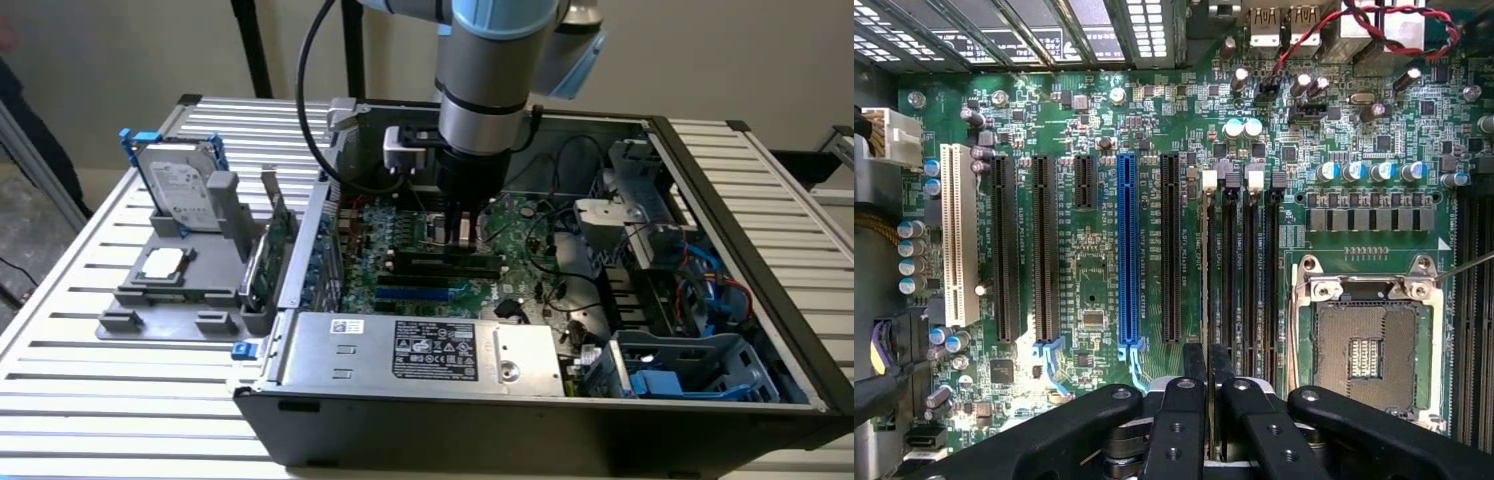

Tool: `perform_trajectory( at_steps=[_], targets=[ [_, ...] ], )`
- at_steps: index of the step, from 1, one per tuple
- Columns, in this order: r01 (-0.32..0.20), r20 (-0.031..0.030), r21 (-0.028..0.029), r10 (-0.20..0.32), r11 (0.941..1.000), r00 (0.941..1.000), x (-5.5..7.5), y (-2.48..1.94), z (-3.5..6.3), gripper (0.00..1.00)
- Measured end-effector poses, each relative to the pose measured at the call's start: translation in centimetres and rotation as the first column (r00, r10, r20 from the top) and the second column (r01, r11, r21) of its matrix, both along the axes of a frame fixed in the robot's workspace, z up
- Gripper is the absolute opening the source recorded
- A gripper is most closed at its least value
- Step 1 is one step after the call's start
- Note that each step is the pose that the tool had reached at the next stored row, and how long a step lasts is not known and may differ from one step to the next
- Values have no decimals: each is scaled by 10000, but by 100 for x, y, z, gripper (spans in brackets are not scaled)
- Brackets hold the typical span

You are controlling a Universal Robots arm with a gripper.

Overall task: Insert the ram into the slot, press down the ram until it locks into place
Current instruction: 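Insert the ram into the slot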

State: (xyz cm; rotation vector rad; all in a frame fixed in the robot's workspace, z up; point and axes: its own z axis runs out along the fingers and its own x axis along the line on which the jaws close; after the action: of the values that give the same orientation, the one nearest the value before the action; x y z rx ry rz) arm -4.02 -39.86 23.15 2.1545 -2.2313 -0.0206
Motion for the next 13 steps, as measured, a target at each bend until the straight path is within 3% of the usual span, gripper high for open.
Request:
perform_trajectory(
  at_steps=[13],
  targets=[
    [24, 0, -3, -24, 10000, 10000, 0, 17, -11, 13]
  ],
)
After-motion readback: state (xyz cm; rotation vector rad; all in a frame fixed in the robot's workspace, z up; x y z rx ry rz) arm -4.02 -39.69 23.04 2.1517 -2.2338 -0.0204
